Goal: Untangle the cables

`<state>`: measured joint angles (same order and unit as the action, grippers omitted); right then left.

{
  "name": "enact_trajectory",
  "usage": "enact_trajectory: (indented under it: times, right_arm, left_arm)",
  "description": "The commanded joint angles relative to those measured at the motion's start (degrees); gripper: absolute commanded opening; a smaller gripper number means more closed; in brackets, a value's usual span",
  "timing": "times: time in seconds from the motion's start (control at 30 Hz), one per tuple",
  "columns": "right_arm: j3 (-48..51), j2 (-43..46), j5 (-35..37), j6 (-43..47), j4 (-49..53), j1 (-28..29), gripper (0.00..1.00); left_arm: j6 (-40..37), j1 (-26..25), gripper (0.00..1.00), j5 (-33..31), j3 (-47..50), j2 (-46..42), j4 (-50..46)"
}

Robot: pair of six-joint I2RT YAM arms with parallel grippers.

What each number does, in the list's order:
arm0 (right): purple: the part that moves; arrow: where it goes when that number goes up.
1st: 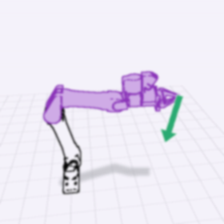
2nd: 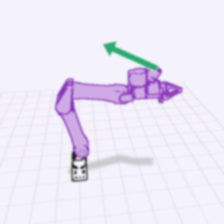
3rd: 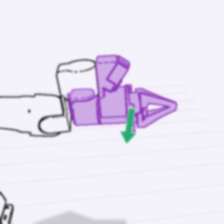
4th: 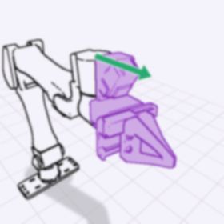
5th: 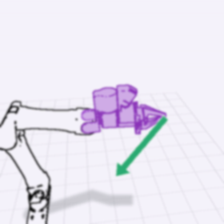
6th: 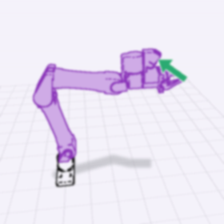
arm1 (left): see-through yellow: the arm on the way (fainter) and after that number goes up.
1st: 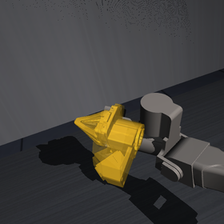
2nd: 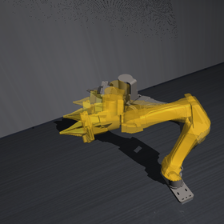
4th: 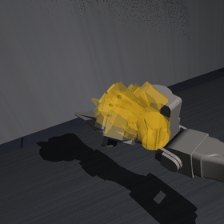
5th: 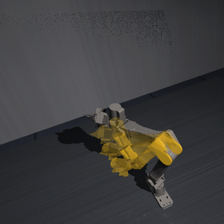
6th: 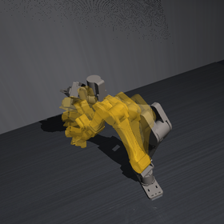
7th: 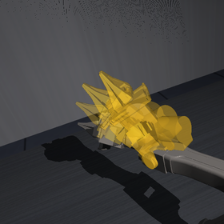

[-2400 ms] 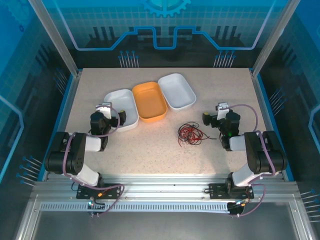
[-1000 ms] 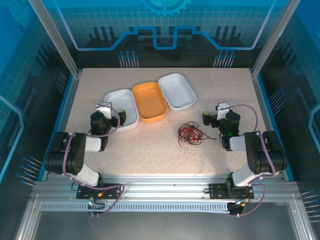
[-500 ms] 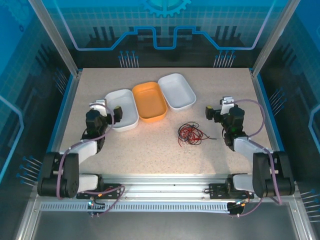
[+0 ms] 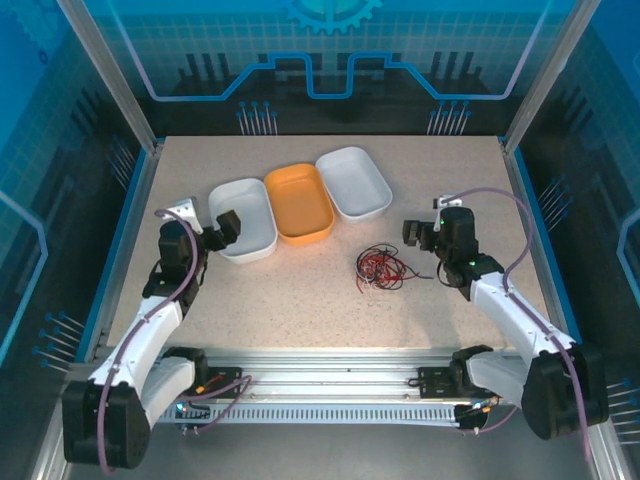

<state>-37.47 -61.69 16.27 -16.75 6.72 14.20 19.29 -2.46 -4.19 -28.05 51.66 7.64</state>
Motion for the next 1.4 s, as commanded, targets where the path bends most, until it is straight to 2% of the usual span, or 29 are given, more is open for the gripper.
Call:
enact_trajectory:
  times: [0.0, 0.1, 0.3, 0.43, 0.6, 0.9, 1.1, 1.2, 1.37]
  right_arm:
    - [-2.9, 2.0, 4.6, -5.3, 16.0, 3.7, 1.0]
    - [-3.1, 4.7, 2.4, -8.4, 21.6, 5.1, 0.97]
    - [0.7, 11.6, -5.3, -13.4, 25.3, 5.7, 0.73]
    - [3.6, 15.0, -7.0, -15.2, 24.5, 7.4, 0.57]
    - [5.0, 15.2, -4.8, -15.5, 24.2, 10.4, 0.48]
    - [4.1, 10.2, -1.6, -15.9, 22.8, 14.7, 0.39]
    - [1.4, 2.7, -0.7, -15.3, 21.1, 16.4, 0.34]
    - [0.2, -0.5, -0.2, -14.9, 20.7, 17.0, 0.33]
    - [-0.9, -3.8, 1.2, -15.0, 19.6, 17.2, 0.32]
  left_arm:
    - [3.6, -4.6, 0.99, 2.8, -0.7, -3.6, -9.3]
    - [6.7, -10.9, 0.99, 3.4, 1.8, -7.1, -10.5]
    - [15.3, -24.4, 0.99, 0.3, 6.9, -9.7, -10.6]
    - [17.7, -33.6, 0.99, -4.6, 7.0, -5.9, -7.6]
    - [17.8, -41.0, 0.99, -8.1, 3.4, 4.7, -1.5]
    - [19.2, -45.6, 0.98, -4.5, -7.3, 26.5, 6.7]
    - [20.6, -45.6, 0.85, -0.7, -12.3, 35.2, 11.4]
    - [21.4, -45.7, 0.74, -0.6, -14.9, 38.6, 11.0]
    - [20.1, -45.7, 0.67, 0.0, -18.8, 43.5, 11.2]
